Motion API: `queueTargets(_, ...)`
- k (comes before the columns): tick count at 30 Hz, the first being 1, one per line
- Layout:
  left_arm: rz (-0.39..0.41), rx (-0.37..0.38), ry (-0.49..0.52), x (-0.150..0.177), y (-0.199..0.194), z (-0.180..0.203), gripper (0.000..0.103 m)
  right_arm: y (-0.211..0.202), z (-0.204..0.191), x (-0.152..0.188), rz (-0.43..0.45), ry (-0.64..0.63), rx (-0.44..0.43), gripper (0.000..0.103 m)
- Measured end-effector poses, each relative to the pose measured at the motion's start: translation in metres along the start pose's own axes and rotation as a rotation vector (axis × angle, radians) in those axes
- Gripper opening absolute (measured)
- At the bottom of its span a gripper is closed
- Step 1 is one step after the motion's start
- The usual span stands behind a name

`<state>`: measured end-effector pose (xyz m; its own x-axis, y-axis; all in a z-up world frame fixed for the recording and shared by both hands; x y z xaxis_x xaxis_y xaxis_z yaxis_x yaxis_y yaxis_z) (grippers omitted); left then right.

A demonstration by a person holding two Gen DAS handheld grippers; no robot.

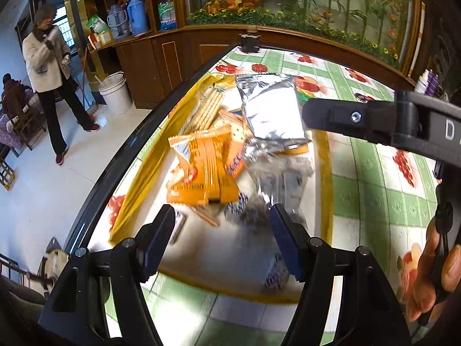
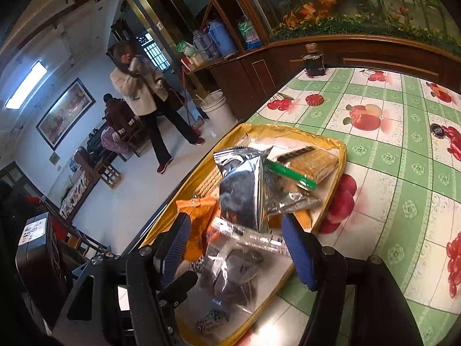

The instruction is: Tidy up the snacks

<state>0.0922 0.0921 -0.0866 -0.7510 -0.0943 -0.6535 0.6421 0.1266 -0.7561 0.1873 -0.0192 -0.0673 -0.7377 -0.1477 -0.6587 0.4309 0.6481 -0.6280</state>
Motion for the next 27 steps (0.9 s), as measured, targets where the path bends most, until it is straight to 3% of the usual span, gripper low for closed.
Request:
queueTargets(10,0.081,-0.006,-0.015,0.018,-0.039,-0.001,0.068,-0.036,-0.003,0.025,0.021,-0.018,0.001,0.071)
queueTargets(20,0.122,-0.021,-0.030,0.034,-0.069,-0.009,0.068,-0.061,-0.021,0.046,0.015,-0.114,-0.004,0.075)
queueTargets(27,0.146,-0.012,-0.022,0.041,-0.085,-0.010,0.068,-0.084,-0.029,0.061,0.043,-0.166,0.042,0.076)
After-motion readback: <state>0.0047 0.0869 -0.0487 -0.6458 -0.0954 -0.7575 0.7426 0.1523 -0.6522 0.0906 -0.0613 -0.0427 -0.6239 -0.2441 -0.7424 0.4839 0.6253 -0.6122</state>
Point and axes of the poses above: each gripper's, at about its wrist camera, not at the fingertips, and y roughly the way its jaws point, z to its right, x to its underside, the point moved 1 cm from there along y, roughly the way its jaws point, and after that the axes turned 2 degrees about z, right-handed, at the moved point
